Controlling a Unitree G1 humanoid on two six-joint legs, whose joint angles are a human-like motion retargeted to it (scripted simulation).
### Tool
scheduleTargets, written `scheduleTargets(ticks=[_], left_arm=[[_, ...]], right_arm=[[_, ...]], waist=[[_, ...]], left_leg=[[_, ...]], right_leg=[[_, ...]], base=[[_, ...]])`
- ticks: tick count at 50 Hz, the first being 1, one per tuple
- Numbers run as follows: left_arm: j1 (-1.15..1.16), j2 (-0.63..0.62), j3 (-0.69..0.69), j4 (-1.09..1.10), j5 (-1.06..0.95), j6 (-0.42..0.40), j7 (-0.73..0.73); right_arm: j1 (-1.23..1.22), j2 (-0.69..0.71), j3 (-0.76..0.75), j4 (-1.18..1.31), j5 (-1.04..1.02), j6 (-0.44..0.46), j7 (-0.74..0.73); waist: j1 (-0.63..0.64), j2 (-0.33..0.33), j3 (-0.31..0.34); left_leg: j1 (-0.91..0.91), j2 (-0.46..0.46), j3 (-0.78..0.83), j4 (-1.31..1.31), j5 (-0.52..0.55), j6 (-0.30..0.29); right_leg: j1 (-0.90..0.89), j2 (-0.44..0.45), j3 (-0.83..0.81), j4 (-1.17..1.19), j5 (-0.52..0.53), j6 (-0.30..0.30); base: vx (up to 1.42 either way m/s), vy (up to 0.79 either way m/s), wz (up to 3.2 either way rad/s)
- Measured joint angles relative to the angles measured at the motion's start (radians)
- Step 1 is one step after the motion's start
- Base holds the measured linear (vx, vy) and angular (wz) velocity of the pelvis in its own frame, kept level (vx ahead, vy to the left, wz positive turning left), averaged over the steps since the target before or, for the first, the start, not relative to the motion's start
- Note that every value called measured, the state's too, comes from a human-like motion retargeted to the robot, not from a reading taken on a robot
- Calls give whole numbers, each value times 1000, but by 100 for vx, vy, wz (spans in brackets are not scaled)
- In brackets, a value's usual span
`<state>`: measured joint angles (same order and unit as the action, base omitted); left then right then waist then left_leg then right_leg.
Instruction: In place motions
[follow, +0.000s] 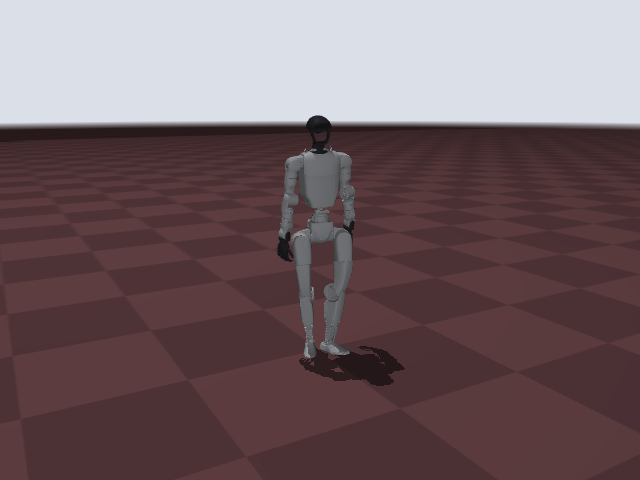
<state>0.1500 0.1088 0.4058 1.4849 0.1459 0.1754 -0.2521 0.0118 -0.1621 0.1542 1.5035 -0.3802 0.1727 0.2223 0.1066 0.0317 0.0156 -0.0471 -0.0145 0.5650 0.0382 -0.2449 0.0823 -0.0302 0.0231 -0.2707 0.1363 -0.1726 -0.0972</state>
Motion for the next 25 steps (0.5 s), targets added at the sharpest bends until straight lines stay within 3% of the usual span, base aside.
scheduleTargets(ticks=[5, 10, 15, 23, 25], left_arm=[[-57, 0, -47, -40, 52, -9, 53], [-112, 43, -111, 11, 115, 6, 84], [-156, 73, -77, 132, 78, 24, 85], [-79, 42, 83, 152, -109, -3, 70], [-51, 25, 107, 157, -127, -7, 61]], right_arm=[[33, -14, -23, 30, 9, -12, -9], [70, -13, -101, 23, 14, -13, -15], [88, -17, -127, 16, -27, -2, -44], [30, -34, -91, -15, -106, 25, -83], [4, -28, -88, -34, -108, 22, -86]], waist=[[283, -9, 12], [303, 2, -9], [15, 1, -42], [80, -17, -35], [101, -18, -30]], left_leg=[[38, 6, 371, -83, -28, -42], [57, 26, 598, -125, -10, -128], [-1, 76, 412, -59, 59, -167], [-35, 44, 289, -63, 170, -146], [-35, 46, 273, -69, 256, -152]], right_leg=[[-5, -40, -17, 43, -54, 22], [20, -81, -246, 63, -113, 64], [105, -127, -730, 36, -130, 114], [155, -138, -835, 38, -123, 149], [160, -139, -831, 41, -122, 151]], base=[[-12, 18, 43], [-9, 16, 343], [0, 17, 562], [8, 13, 117], [9, 11, -17]])
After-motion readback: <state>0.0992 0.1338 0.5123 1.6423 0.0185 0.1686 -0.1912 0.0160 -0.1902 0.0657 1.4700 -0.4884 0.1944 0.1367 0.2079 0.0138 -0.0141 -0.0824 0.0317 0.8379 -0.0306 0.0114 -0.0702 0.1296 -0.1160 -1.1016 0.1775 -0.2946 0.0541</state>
